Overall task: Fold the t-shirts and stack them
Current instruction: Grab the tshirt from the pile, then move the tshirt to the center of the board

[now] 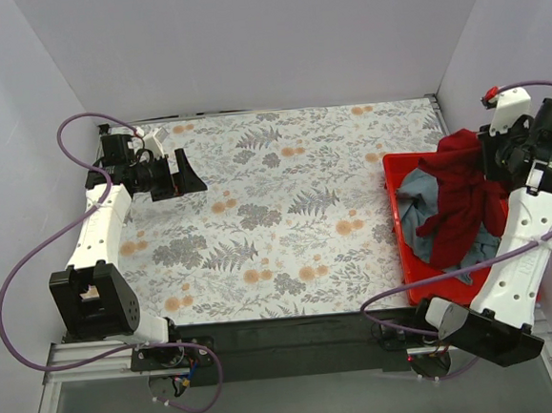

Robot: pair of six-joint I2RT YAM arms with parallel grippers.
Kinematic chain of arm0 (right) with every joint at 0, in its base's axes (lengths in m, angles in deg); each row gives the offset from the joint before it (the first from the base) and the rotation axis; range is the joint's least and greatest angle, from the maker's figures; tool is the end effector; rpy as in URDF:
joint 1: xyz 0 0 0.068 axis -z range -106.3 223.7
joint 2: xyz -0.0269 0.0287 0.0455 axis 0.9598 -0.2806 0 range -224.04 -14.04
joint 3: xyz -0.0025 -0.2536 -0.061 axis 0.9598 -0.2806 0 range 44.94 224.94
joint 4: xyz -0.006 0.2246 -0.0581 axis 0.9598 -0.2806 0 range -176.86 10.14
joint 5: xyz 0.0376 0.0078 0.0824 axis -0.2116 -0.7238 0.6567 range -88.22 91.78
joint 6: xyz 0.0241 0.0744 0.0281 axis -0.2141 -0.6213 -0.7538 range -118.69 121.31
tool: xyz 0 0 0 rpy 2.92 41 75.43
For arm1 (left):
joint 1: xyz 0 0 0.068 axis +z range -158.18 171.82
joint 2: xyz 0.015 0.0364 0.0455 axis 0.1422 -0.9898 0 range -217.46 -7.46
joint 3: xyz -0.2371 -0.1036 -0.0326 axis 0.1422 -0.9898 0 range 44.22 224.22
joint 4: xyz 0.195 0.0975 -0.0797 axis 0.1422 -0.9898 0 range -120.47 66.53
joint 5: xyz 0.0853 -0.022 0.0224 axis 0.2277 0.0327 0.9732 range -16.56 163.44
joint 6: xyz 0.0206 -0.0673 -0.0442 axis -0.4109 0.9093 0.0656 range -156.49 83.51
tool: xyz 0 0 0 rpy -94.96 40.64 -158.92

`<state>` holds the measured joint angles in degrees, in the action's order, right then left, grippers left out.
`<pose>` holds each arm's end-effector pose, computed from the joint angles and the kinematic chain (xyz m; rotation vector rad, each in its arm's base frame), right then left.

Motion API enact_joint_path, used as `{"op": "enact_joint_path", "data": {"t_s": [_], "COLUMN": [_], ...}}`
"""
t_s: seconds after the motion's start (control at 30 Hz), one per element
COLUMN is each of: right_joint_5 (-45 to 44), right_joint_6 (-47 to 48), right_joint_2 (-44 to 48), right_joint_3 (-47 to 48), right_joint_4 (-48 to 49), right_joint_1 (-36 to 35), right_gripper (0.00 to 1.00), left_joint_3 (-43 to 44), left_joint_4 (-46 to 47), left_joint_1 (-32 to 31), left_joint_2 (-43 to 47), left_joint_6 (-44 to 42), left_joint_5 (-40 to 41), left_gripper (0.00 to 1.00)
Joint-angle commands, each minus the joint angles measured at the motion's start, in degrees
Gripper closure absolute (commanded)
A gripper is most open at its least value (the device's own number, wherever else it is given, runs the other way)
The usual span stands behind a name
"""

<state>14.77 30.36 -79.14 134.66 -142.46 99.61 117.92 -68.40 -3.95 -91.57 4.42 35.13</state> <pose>0.1844 -0.0715 0.3961 -0.1846 2.2205 -0.2763 0.2920 -0.0236 0.2764 -0.7275 2.4747 -1.0972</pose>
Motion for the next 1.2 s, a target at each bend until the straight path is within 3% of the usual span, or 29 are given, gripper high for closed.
{"op": "enact_joint_path", "data": {"t_s": [0.0, 0.13, 0.37, 0.63, 0.67, 0.8, 0.83, 0.87, 0.9, 0.97, 1.0, 1.17], "right_joint_5": [13.44, 17.06, 10.22, -0.14, -0.60, -3.93, -5.51, -5.70, -5.52, -6.23, -5.36, 10.11], "right_joint_6": [0.57, -2.42, -4.01, -7.51, -10.83, -19.63, -19.92, -20.01, -19.22, -19.56, -21.65, -20.99], "right_joint_2": [-2.83, -10.29, -21.28, -25.95, -25.87, -23.85, -22.19, -21.39, -20.43, -17.26, -16.47, -16.46], "right_joint_3": [10.20, 23.55, 40.79, 40.73, 38.46, 27.65, 23.79, 19.67, 10.58, 0.69, -8.23, -18.52], "right_joint_4": [1.00, 1.35, 9.60, 31.02, 38.19, 50.71, 51.61, 51.97, 51.10, 50.13, 47.52, 36.35], "right_joint_1": [-0.42, -5.42, -29.11, -55.93, -57.19, -58.34, -58.34, -58.17, -57.82, -55.45, -53.62, -39.72], "right_gripper": [0.99, 0.99, 0.99, 0.99, 0.99, 0.99, 0.93, 0.76, 0.41, 0.11, 0.02, 0.02], "left_joint_3": [1.89, 2.33, 3.30, 2.59, 2.86, 3.91, 3.92, 3.66, 3.57, 2.87, 2.43, -0.56], "left_joint_4": [1.07, 1.68, 2.04, 2.48, 1.95, 0.90, 0.81, 0.37, 0.19, -0.94, -1.56, -6.91], "left_joint_1": [-0.01, 0.08, 0.43, 11.41, 11.94, 12.38, 12.47, 12.47, 12.47, 12.38, 12.38, 12.38], "left_joint_2": [1.41, 2.03, 4.13, 6.07, 6.07, 6.95, 7.64, 8.00, 8.35, 8.88, 8.97, 10.37], "left_joint_6": [0.05, 0.84, 3.65, 7.17, 7.08, 4.81, 4.10, 3.31, 2.61, -0.46, -2.13, -17.22], "left_joint_5": [-0.10, 0.33, 3.85, -4.40, -4.67, -3.53, -3.36, -3.44, -3.53, -4.23, -4.67, -5.91], "left_gripper": [0.08, 0.08, 0.08, 0.08, 0.08, 0.08, 0.08, 0.08, 0.08, 0.08, 0.08, 0.08]}}
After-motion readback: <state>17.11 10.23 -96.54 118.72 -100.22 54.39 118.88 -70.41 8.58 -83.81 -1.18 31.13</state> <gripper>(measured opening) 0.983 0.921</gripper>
